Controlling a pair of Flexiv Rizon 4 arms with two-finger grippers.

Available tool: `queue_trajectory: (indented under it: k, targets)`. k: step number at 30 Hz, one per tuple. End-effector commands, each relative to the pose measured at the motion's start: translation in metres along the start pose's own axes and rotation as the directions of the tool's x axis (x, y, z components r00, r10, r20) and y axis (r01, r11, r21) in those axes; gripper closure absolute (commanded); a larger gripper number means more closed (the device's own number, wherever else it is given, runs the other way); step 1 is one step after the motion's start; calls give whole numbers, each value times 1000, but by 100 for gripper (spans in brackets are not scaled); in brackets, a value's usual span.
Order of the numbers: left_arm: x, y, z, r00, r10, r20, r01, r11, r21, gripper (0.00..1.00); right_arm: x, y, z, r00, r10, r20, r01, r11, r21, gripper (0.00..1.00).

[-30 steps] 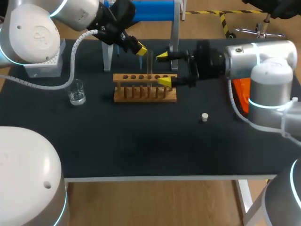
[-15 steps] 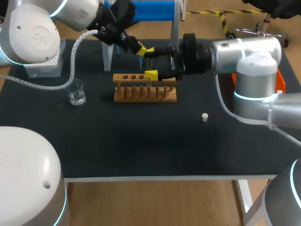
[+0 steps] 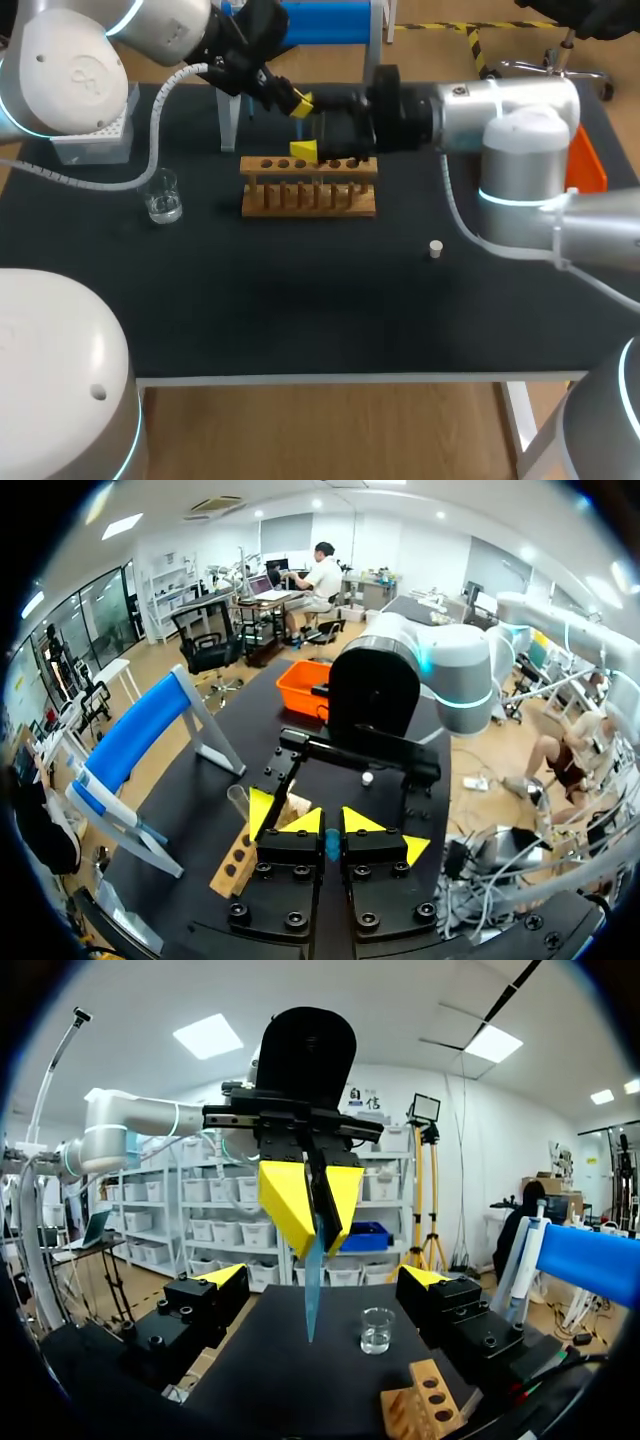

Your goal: Invert the test tube, pick up the pipette, mount the tip to pipette, aspirate from beaker and dispense into the tube, eject the tip, return the pipette, and cap with the stopper.

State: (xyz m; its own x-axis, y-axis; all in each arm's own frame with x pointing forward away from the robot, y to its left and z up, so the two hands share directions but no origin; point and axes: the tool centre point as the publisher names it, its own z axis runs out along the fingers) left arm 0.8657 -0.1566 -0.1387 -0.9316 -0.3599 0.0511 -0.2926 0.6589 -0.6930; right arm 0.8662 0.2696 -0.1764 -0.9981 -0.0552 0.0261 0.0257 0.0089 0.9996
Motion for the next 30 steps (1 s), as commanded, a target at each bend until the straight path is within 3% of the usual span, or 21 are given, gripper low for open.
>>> queue_trajectory:
  k: [1, 16, 25, 28, 30]
  targets:
    - [0, -1, -1, 1000, -2, 0, 2, 1000, -5, 100, -2, 1, 4, 1000, -2, -4, 2, 1000, -1, 0]
    - [0, -1, -1, 1000, -2, 0, 2, 1000, -5, 100, -6, 0, 1, 996, -3, -89, 4, 1000, 14, 0]
    - [0, -1, -1, 1000, -2, 0, 2, 1000, -5, 100, -7, 0, -1, 995, 3, -96, -2, 1000, 10, 0]
    - [0, -1, -1, 1000, -2, 0, 2, 1000, -5, 100, -7, 0, 0, 995, 2, -99, -1, 1000, 8, 15]
    - [0, -1, -1, 1000, -2, 0, 2, 1000, -5, 100, -7, 1, 0, 995, 3, -101, -3, 1000, 5, 33]
